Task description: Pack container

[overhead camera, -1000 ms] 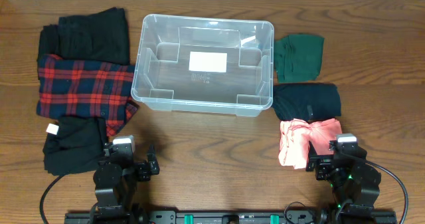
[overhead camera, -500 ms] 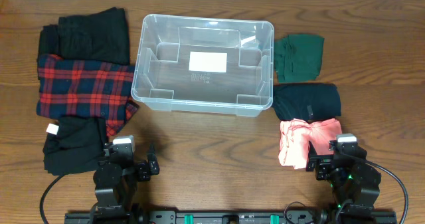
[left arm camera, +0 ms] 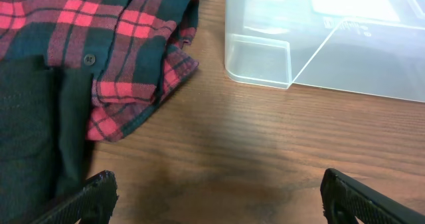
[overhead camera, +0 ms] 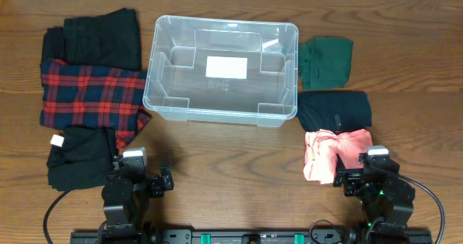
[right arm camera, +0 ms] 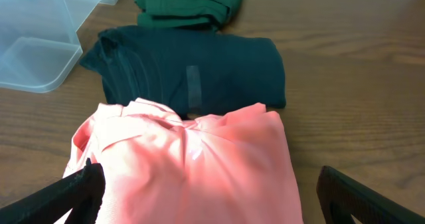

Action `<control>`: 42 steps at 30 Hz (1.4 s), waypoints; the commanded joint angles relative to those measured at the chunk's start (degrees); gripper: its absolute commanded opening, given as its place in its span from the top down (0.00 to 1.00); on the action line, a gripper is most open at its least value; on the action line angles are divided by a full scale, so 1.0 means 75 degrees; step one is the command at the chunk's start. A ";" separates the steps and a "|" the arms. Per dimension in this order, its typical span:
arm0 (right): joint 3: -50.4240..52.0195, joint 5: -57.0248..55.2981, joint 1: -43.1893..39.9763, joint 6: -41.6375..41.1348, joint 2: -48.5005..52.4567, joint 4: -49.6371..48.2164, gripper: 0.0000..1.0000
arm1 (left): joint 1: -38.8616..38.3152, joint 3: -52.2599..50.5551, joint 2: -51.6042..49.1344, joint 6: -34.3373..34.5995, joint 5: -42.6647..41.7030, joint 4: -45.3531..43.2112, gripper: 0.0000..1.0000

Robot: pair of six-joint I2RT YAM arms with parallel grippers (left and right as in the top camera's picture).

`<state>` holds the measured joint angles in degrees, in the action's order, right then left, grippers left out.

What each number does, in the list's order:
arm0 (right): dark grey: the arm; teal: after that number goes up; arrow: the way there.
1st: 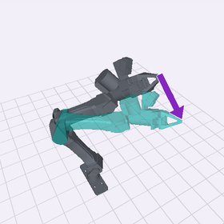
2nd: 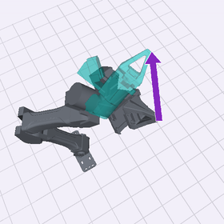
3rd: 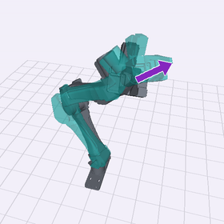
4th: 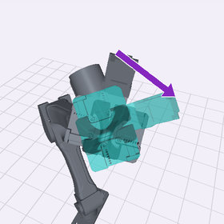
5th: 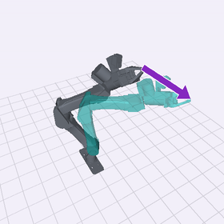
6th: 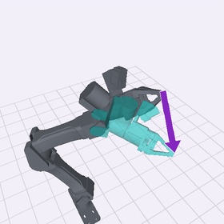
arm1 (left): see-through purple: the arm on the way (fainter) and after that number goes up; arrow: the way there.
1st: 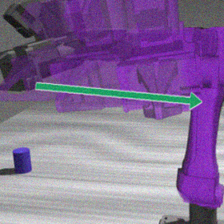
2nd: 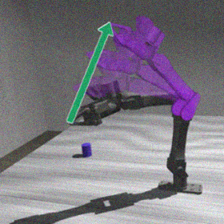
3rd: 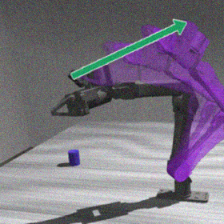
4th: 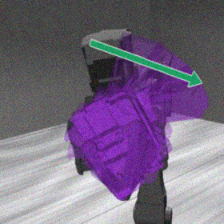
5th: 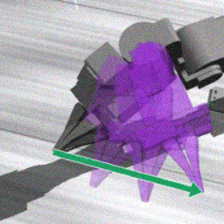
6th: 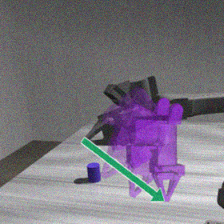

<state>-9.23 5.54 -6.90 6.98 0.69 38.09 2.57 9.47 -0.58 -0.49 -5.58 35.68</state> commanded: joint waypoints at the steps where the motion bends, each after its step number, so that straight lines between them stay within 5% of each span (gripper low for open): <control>1: 0.0026 -0.0026 -0.0058 0.0108 -0.0050 0.0006 0.01 | 0.0012 -0.0076 0.0050 -0.0175 0.0329 -0.0032 0.02; 21: 0.0026 -0.0026 -0.0058 0.0108 -0.0050 0.0006 0.01 | 0.0012 -0.0076 0.0050 -0.0122 -0.0163 -0.0271 0.02; 28: 0.0026 -0.0026 -0.0058 0.0108 -0.0050 0.0006 0.01 | 0.0012 0.0551 -0.0210 0.0752 -0.0175 -0.0431 0.02; 42: 0.0026 -0.0026 -0.0058 0.0108 -0.0050 0.0006 0.01 | 0.0017 0.5796 -0.5531 0.1422 0.0256 -0.0271 0.02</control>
<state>-9.23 5.52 -6.90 6.98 0.62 38.09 2.57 45.01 -34.72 9.21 -4.25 33.17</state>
